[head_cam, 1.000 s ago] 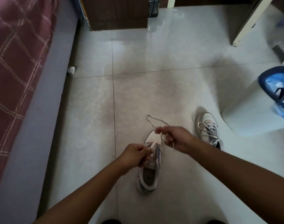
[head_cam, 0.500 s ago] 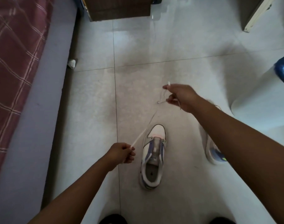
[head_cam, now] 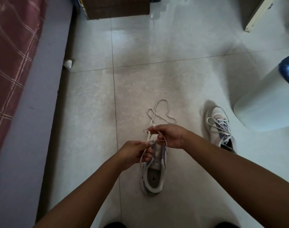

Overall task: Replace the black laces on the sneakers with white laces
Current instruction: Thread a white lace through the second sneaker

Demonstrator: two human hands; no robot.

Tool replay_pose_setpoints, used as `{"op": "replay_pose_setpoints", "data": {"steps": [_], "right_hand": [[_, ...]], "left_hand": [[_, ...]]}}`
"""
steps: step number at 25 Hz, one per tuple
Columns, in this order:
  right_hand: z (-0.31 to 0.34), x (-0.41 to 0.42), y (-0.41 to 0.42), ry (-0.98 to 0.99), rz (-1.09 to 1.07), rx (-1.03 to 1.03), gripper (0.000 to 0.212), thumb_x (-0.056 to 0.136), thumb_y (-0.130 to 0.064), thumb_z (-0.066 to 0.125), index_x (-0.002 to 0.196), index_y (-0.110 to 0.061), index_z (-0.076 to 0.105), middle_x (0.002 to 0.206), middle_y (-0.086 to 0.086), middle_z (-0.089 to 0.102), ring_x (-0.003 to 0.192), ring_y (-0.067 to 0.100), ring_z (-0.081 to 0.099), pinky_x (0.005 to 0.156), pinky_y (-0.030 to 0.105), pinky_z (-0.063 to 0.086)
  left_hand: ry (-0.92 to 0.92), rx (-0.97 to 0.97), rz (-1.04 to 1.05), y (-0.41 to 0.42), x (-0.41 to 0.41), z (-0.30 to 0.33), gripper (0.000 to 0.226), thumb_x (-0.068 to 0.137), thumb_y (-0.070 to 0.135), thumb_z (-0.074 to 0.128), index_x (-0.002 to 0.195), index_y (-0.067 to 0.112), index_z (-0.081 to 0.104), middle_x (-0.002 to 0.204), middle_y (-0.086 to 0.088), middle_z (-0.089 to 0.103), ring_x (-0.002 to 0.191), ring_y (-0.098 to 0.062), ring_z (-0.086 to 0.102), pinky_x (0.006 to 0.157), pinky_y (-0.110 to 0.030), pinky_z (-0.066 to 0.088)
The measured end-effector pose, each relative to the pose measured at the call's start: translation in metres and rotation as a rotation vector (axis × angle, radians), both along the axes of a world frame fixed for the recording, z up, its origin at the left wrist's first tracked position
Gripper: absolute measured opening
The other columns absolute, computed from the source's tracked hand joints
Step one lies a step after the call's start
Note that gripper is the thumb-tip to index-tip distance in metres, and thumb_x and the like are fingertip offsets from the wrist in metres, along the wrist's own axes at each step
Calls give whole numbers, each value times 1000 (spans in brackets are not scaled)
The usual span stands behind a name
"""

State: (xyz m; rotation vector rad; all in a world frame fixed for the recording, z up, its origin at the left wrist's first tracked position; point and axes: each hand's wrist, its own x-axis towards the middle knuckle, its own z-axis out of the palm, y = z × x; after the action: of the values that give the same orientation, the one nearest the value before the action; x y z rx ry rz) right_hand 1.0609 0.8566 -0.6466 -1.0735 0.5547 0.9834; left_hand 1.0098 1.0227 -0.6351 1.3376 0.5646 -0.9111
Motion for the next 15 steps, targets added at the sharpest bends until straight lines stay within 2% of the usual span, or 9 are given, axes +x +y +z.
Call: {"op": "replay_pose_setpoints", "data": {"steps": [3,5,8,10,13,15], "right_hand": [[9,16,-4,-73,-195,-75,13,93,-11,52,89,-7,64,84,2,64,42,3,45,50,16,47],[11,22,-4,-133,-234,-141,11,89,-12,59,93,-5,66,87,4,61,52,6,51,55,19,49],[1,18,-4,-193,-215,-391,14,88,-15,61,97,-6,67,75,4,55,64,11,51,60,24,42],[-15,4,-11,-132,-272,-503,14,95,-12,49,96,-7,62,65,6,48,55,13,42,53,25,34],[-38,-26,-23,66,-332,-472,20,99,-11,37,82,-11,49,61,7,43,48,13,30,44,19,26],[-48,-37,-28,118,-423,-420,23,96,-3,39,75,-7,47,63,9,45,46,12,33,38,18,29]], "left_hand": [[-41,92,-56,11,-4,-4,18,96,14,51,99,3,65,83,-13,69,70,-20,66,66,-28,56],[-49,130,-68,16,-6,-7,20,96,16,50,102,3,64,87,-13,69,75,-22,67,67,-29,55],[-70,160,-42,16,-3,-10,21,97,21,49,104,8,64,95,-9,66,85,-20,63,67,-27,53],[-75,165,25,13,5,-11,22,98,22,47,107,9,63,93,-7,62,78,-17,57,62,-22,47],[0,79,192,5,16,-16,24,96,12,50,115,-2,56,81,-10,59,59,-11,45,43,-15,38],[50,4,248,-1,23,-17,26,94,0,49,119,-7,52,83,-13,59,63,-13,49,46,-15,48]]}}
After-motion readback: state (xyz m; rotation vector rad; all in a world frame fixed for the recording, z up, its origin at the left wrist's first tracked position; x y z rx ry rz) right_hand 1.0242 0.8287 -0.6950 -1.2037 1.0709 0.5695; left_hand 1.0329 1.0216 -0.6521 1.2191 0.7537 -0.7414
